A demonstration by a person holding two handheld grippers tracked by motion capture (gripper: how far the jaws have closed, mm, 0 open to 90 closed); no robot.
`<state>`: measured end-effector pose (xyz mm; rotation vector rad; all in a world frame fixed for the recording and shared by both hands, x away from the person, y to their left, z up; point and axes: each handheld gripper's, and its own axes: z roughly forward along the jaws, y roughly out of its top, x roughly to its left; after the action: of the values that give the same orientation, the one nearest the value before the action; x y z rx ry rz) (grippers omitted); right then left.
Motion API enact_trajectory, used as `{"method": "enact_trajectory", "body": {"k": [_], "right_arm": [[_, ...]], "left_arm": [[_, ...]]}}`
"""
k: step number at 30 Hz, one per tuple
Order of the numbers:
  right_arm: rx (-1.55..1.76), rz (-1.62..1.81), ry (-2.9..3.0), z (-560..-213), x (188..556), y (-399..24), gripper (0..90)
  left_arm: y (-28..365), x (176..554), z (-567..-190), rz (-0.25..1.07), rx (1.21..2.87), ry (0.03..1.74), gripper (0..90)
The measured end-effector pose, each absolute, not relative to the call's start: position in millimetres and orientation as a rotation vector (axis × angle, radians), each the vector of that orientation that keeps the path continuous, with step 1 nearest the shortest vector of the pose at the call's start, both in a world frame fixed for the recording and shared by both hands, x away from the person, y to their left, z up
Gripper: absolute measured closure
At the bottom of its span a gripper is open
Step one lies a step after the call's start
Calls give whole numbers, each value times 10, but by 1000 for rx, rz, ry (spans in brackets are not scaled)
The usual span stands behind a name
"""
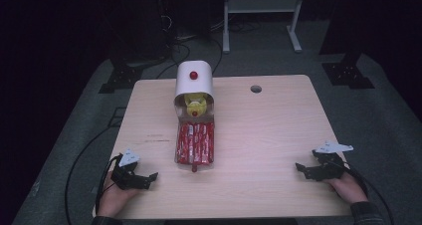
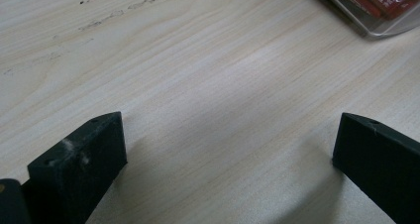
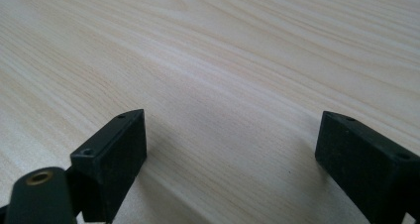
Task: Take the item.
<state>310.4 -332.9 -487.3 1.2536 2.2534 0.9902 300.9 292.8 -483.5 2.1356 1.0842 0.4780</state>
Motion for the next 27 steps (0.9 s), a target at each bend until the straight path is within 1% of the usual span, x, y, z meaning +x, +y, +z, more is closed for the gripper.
{"method": "enact_trajectory", "body": {"k": [27], "right_arm": [[1253, 991, 2253, -4874, 3104, -3329, 114]], "left_arm": [[2917, 3011, -4766, 483, 2128, 1098, 0]]}}
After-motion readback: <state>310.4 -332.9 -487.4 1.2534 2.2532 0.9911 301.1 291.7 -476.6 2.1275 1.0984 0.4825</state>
